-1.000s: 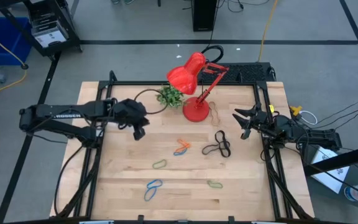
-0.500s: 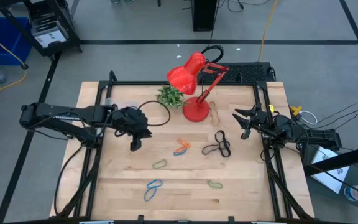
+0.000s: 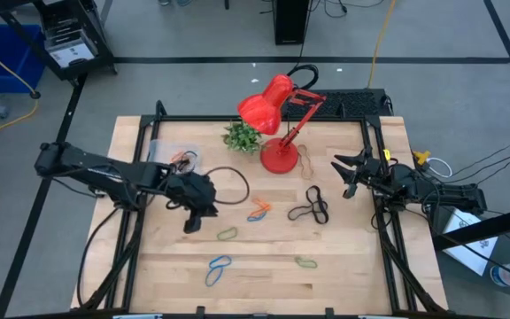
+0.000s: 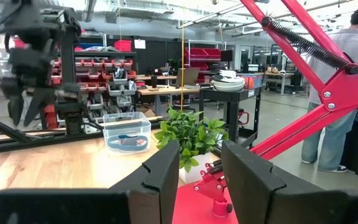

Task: Pick and place rubber bands into bin
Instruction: Put the green rubber band into the transparent bin

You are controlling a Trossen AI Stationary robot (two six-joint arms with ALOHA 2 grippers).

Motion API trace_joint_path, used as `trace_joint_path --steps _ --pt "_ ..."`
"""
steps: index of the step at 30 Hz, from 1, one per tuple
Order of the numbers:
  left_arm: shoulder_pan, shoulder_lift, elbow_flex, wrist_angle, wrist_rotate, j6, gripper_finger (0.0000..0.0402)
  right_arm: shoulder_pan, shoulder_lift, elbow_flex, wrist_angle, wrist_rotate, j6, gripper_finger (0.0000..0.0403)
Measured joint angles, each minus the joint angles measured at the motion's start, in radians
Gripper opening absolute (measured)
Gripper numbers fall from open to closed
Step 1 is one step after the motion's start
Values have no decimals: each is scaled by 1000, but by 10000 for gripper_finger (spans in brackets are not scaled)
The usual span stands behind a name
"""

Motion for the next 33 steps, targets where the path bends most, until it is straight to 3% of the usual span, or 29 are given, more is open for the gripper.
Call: trace_joint_path --steps 5,16,23,28,33 --pt "-28 96 -1 52 -12 -17 63 0 5 0 2 -1 0 114" --pt "-32 270 -2 205 112 -61 67 0 7 0 2 -3 0 114" --pt "-31 320 -2 222 116 -61 135 0 7 0 0 -3 0 114" --pt "-31 303 -1 236 36 -50 177 0 7 0 0 -3 0 114" --pt "-60 291 -1 218 -73 -88 184 0 7 0 0 -3 0 114"
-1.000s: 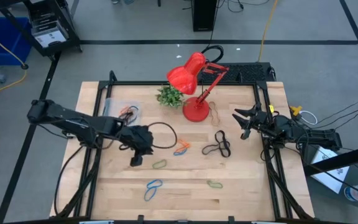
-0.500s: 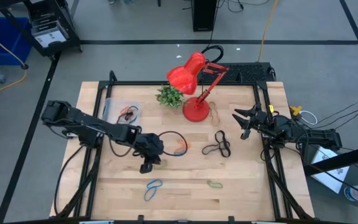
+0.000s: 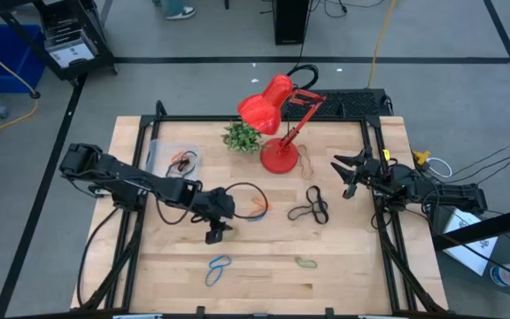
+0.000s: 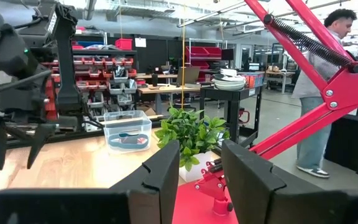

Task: Pick and place rubber bands into bin
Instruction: Put the green rubber band into the transparent bin

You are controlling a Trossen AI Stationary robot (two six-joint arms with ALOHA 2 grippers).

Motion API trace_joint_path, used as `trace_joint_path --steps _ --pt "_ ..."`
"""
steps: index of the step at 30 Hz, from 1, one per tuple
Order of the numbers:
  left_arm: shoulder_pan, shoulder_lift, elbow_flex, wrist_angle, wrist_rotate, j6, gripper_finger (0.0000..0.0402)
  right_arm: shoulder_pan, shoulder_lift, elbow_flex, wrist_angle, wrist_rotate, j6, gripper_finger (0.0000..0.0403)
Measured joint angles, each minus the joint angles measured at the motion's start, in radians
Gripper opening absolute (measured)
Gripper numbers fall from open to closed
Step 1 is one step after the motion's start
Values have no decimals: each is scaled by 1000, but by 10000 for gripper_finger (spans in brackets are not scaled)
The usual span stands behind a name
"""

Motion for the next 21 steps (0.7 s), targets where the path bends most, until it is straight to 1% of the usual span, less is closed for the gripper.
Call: trace_joint_path --steps 3,7,10,15,21 --pt "-31 3 0 -12 -28 -7 175 0 0 0 0 0 0 114" --pt "-74 9 0 -27 -104 -24 157 0 0 0 0 0 0 114" --pt "-102 8 0 -26 -141 -28 146 0 0 0 0 0 0 114" --pt "-126 9 0 -27 -218 -28 132 0 0 0 -1 0 0 114" --pt "-136 9 0 -28 -265 -77 127 0 0 0 -1 0 0 114"
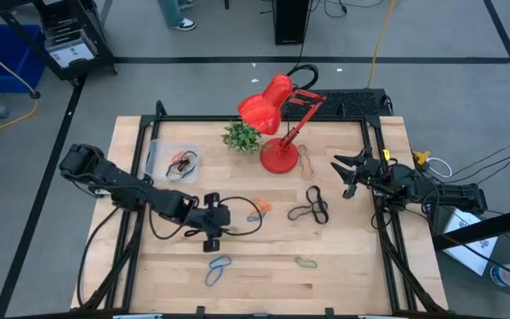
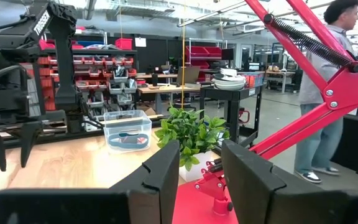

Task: Pick and place rubber bands into bin
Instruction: Put the green rubber band into the transparent bin

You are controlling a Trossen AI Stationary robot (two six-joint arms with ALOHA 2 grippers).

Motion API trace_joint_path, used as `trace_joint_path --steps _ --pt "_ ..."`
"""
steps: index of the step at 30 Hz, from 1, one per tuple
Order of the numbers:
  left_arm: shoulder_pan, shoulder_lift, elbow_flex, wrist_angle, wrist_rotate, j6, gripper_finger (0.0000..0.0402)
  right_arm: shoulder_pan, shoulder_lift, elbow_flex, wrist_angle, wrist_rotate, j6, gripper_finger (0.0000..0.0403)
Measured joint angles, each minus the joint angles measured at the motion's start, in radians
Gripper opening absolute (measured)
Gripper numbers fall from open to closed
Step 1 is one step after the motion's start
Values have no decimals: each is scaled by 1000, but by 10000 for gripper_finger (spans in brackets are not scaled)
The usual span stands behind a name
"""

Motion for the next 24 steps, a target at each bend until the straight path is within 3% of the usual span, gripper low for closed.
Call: trace_joint_path --steps 7,24 --pt "-4 60 -1 -23 -26 -58 127 0 0 0 -2 0 0 114" --pt "-19 240 3 13 43 -132 127 0 0 0 -15 -1 0 114"
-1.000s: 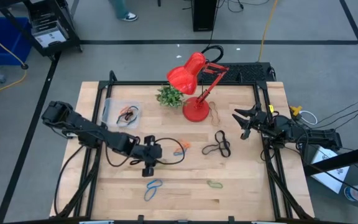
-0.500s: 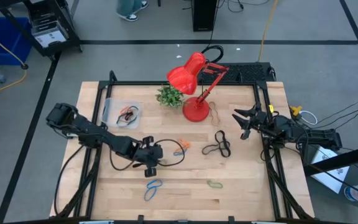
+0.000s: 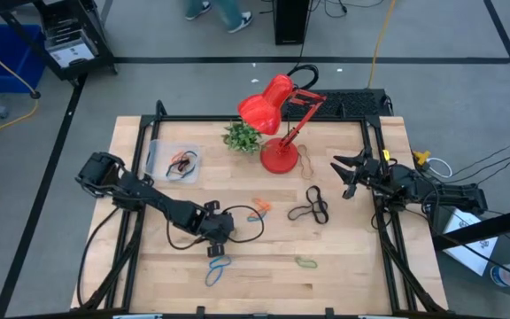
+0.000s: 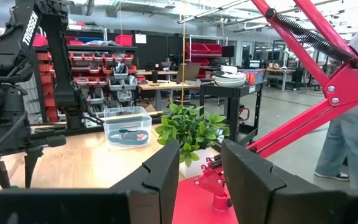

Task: Pick and place rubber bands into bin
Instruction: Put the green rubber band into the transparent bin

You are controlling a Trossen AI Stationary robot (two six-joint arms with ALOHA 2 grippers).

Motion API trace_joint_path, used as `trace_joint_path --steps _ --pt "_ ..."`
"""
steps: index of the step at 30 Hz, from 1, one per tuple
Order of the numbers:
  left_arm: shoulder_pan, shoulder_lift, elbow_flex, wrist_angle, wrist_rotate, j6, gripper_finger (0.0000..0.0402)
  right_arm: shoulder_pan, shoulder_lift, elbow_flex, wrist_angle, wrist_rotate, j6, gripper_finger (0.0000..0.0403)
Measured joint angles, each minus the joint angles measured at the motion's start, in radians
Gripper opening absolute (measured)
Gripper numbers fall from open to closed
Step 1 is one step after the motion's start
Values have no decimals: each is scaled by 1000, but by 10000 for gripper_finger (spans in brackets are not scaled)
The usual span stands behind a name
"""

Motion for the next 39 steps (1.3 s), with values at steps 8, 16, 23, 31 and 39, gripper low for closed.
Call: trace_joint_path --steps 8,16,23,31,39 --pt "1 5 -1 -1 14 -10 126 0 0 0 0 0 0 114" --pt "1 7 -2 -1 7 -11 126 0 0 0 0 0 0 114" --pt "1 8 -2 -1 7 -13 126 0 0 0 0 0 0 114" --pt "0 9 -3 -1 -2 -13 113 0 0 0 0 0 0 114" --pt "0 10 -3 2 -4 41 12 0 0 0 0 0 0 114"
